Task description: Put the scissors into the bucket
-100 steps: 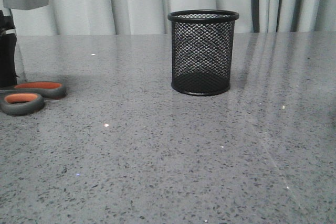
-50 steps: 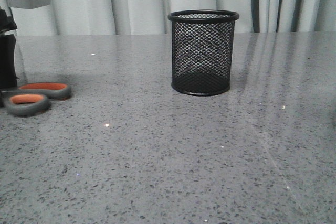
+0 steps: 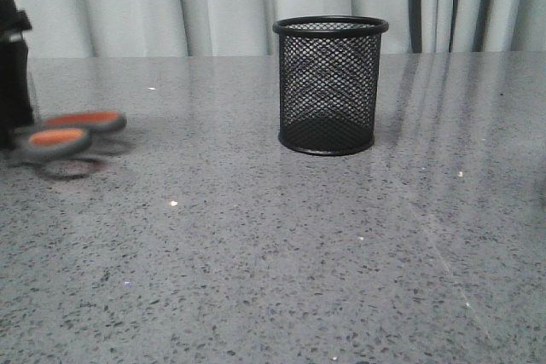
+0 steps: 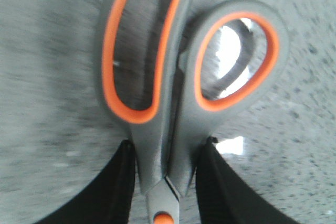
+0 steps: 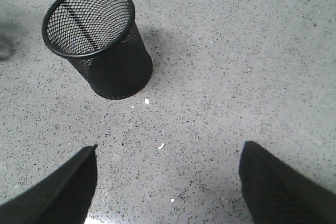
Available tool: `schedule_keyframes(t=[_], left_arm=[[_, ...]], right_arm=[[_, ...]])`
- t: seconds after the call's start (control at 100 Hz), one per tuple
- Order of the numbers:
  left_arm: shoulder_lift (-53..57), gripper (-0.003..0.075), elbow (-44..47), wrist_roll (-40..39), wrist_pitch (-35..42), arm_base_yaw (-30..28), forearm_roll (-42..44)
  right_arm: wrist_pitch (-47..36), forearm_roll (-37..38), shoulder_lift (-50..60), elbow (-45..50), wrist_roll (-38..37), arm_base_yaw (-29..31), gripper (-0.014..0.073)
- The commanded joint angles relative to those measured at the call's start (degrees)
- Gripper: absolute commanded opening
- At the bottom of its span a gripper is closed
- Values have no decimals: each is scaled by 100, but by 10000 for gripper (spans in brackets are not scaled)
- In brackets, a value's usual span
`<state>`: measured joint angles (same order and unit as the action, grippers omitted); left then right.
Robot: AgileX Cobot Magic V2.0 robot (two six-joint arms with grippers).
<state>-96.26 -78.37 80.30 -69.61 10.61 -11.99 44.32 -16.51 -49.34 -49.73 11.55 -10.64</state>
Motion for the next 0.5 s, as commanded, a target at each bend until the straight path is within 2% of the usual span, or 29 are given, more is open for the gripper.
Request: schedule_keyframes(t=[0.0, 0.21, 0.41, 0.49], left_arm=[[413, 22, -447, -43, -357, 9, -333], [620, 22, -1195, -289, -357, 233, -411], [670, 22, -1822, -496, -357, 815, -411], [670, 22, -2075, -640, -357, 1095, -411]], right_arm=[[-348, -69, 9, -195, 64, 0, 508], [-422, -292, 9, -195, 64, 0, 508], [-576, -699, 9, -195, 154, 0, 508], [-627, -1115, 58, -195, 372, 0, 508]])
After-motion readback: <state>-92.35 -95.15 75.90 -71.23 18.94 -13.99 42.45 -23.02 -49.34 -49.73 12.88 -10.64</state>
